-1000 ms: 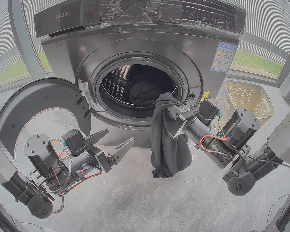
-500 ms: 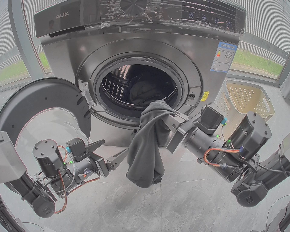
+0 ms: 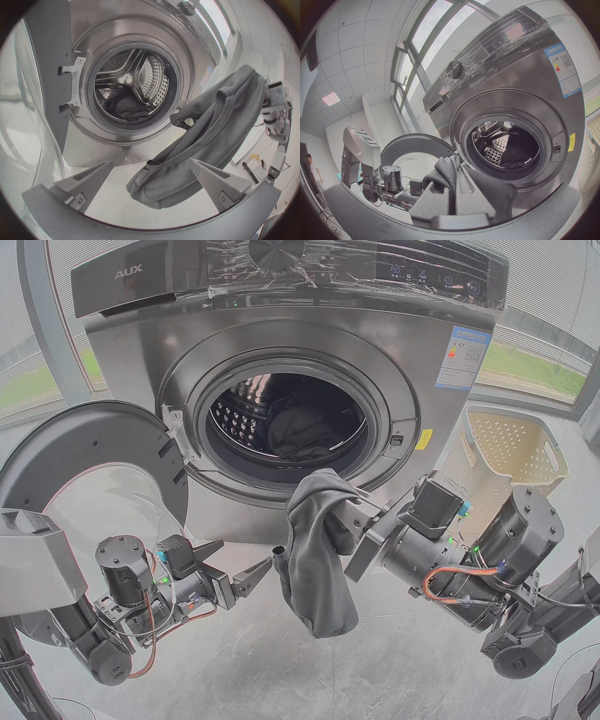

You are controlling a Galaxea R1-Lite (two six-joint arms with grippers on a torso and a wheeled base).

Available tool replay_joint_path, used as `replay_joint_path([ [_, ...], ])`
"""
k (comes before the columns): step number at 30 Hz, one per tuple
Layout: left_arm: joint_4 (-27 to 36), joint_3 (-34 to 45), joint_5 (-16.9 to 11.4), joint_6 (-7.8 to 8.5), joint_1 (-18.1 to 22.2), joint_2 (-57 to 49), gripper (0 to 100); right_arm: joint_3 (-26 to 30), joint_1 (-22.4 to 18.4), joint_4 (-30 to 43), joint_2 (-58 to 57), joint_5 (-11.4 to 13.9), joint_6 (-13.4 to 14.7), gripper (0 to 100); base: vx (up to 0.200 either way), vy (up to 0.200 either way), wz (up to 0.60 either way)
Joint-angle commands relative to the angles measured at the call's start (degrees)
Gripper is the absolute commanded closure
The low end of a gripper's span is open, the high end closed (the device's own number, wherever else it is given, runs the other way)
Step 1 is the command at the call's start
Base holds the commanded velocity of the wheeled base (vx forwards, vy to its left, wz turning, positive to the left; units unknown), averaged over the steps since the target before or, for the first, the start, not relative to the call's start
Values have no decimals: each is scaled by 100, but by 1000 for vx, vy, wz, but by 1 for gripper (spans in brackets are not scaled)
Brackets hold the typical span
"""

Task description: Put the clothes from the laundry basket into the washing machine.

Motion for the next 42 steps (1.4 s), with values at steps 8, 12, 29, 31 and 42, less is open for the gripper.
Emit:
replay_joint_path([
  [8, -2, -530, -6, 195, -11, 1026, 0, -47, 96, 39, -28, 32, -3, 100, 0, 0, 0],
  [12, -2, -741, -6, 204, 24, 1255, 0, -56, 96, 30, -37, 32, -3, 100, 0, 0, 0],
  [29, -2, -1479, -59, 195, 68, 1967, 0, -126, 149, 12, -28, 32, -3, 100, 0, 0, 0],
  [31, -2, -1602, -68, 195, 59, 1993, 0, -126, 149, 21, -28, 32, -3, 100, 0, 0, 0],
  [42, -2, -1919, -507, 221, 50, 2195, 0, -135, 149, -14, 24, 41, -3, 100, 0, 0, 0],
])
